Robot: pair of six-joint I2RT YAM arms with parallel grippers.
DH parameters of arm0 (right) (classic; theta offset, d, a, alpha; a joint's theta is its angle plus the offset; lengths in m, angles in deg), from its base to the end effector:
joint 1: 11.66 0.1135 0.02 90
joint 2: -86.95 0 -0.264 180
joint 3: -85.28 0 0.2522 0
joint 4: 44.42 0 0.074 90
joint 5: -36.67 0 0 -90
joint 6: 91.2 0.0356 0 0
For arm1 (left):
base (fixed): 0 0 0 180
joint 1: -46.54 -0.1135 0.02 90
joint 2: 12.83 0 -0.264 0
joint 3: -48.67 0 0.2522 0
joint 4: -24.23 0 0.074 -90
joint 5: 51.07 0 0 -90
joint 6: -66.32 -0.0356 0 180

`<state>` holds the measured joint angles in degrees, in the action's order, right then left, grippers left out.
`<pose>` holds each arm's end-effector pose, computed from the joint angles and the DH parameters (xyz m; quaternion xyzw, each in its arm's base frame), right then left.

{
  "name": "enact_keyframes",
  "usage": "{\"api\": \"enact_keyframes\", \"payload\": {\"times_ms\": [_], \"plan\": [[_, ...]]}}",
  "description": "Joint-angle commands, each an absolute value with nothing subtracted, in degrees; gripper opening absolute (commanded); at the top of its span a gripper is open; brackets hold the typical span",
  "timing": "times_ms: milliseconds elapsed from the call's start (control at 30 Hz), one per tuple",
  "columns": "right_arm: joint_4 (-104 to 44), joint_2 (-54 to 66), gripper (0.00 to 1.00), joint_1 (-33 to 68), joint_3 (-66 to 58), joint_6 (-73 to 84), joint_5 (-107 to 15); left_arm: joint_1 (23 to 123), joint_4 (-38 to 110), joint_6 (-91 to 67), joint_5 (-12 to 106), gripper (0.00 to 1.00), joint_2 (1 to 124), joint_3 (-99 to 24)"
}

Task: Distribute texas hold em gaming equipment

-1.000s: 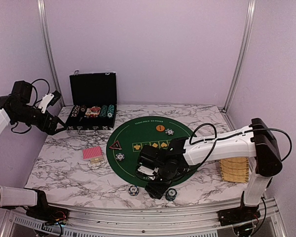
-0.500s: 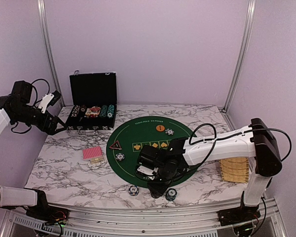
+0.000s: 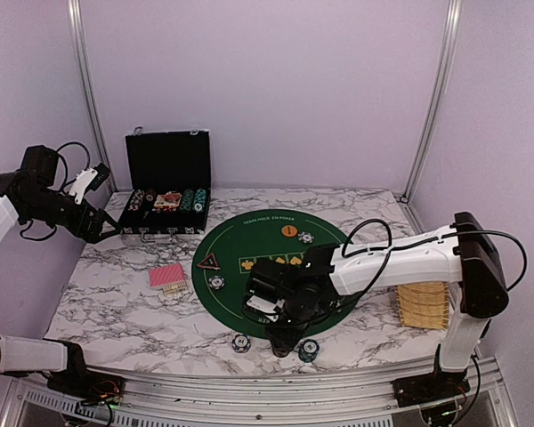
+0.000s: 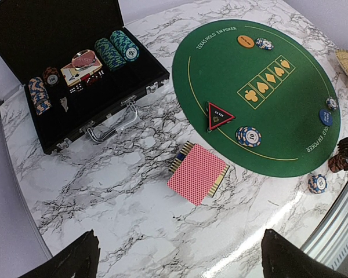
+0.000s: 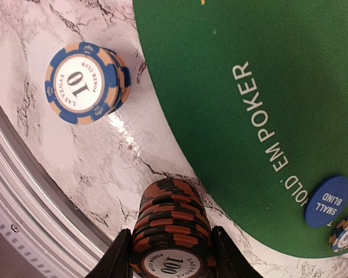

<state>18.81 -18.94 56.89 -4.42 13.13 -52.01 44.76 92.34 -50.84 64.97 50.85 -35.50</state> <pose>0.1289 0.3303 0.1894 -0.4547 0.8858 0.0696 0.0615 0.2110 -0.0091 0.3601 0.2790 0.8683 -0.1154 0.3935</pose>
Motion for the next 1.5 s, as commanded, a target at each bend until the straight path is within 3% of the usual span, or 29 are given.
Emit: {"api": "enact_keyframes", "payload": {"times_ms": [0,267,700,1467], "plan": [[21.79,-17.6,0.11,56.72,-9.52,12.61,-54.85,44.95,93.81,-51.18,65.21,0.99,50.34,-36.65],[24.58,-19.4,0.12,56.73,-15.7,11.71,-55.92,44.95,93.79,-51.44,64.54,0.99,49.97,-36.44],[18.25,-17.9,0.11,56.2,-3.38,13.05,-54.23,44.93,93.78,-51.2,65.27,0.99,50.09,-36.66],[16.98,-18.94,0.12,56.0,-4.67,13.05,-51.14,44.94,93.98,-51.59,64.64,0.99,49.66,-36.25]]}}
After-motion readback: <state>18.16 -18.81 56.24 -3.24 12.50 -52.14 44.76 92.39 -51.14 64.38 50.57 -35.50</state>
